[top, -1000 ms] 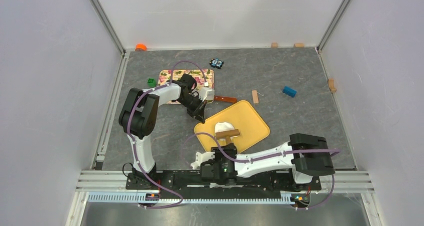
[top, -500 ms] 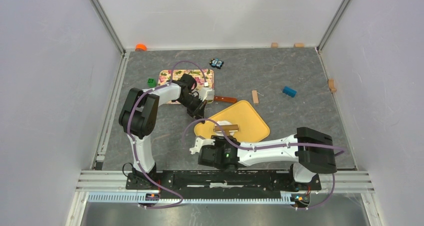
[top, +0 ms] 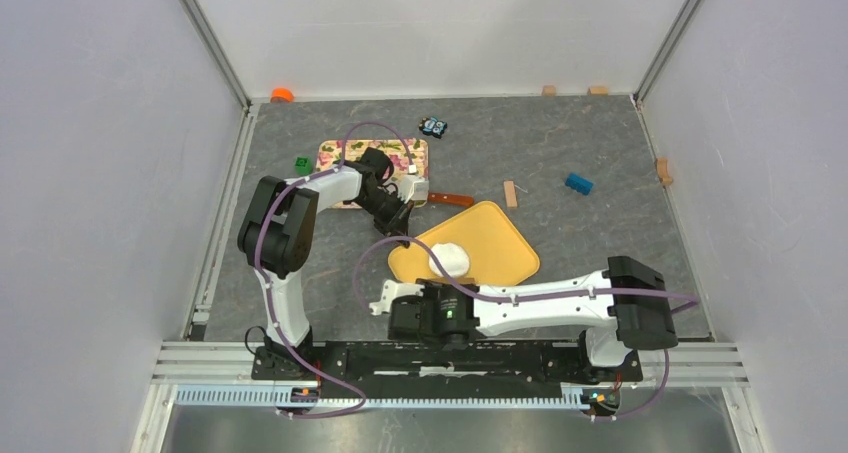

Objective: Roll out the dumpling wrappers from the dough
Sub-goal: Flatten out the dough on the work surface.

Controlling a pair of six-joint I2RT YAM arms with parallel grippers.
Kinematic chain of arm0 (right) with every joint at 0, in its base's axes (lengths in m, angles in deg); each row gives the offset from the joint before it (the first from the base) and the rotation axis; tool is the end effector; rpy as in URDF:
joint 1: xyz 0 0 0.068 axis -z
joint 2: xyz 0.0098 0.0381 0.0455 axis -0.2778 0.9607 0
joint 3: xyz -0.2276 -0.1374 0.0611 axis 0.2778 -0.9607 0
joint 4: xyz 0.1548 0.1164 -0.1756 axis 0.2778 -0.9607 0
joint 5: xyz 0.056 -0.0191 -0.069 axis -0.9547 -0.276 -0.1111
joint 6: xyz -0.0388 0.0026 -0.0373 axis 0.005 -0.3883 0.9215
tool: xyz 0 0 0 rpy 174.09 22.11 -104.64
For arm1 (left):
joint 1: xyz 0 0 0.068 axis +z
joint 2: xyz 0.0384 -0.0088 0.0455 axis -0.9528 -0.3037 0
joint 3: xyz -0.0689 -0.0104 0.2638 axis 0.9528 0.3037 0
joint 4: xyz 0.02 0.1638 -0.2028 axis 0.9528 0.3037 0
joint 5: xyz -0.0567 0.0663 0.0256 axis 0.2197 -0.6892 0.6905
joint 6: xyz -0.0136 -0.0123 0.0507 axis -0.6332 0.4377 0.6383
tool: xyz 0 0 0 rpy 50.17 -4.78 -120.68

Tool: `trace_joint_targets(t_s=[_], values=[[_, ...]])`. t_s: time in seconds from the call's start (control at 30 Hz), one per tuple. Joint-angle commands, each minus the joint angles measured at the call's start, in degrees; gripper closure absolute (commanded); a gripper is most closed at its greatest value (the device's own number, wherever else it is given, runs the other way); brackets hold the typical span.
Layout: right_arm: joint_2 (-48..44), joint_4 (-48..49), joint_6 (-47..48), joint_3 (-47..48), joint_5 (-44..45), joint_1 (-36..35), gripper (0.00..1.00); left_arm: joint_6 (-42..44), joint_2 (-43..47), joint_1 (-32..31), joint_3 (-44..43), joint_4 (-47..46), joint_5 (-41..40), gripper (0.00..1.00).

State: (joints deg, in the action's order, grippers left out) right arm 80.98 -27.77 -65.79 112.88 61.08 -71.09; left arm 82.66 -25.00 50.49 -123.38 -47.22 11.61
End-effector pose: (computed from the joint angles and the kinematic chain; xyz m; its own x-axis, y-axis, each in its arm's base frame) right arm 0.0372 0.3037 0.2235 -0.1365 -0.9578 -0.2528 -0.7589 0.2651 -0.5947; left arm 0.3261 -0.1550 0.1383 -0.6677 0.6193 -0.4132 0.7343 0.4567 -0.5022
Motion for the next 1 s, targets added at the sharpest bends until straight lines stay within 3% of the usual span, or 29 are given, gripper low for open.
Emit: trace_joint_targets(t_s=[0.0, 0.3, 0.43, 0.57, 0.77, 0.97], values=[[-2.54, -6.62, -2.17, 6.64, -0.71, 1.05, 1.0, 0.27, -3.13, 0.16, 1.04, 1.03, -5.65, 0.98], [1.49, -6.3, 5.13, 14.41, 4.53, 2.85, 1.0, 0.3, -3.33, 0.16, 0.8, 1.37, -5.56, 0.98], [3.11, -0.57, 10.41, 11.07, 4.14, 5.04, 1.0, 0.35, -3.41, 0.16, 0.69, 1.47, -5.56, 0.98], [5.5, 4.76, 12.45, 4.24, -0.56, 6.36, 1.0, 0.38, -3.34, 0.14, 0.69, 1.47, -5.55, 0.98], [8.49, 4.63, 8.17, -1.71, -11.27, 2.23, 1.0, 0.46, -3.37, 0.12, 0.69, 1.47, -5.51, 0.98], [6.05, 4.01, 2.81, -5.33, -16.45, 0.12, 1.0, 0.46, -3.35, 0.16, 0.77, 1.47, -5.35, 0.98]])
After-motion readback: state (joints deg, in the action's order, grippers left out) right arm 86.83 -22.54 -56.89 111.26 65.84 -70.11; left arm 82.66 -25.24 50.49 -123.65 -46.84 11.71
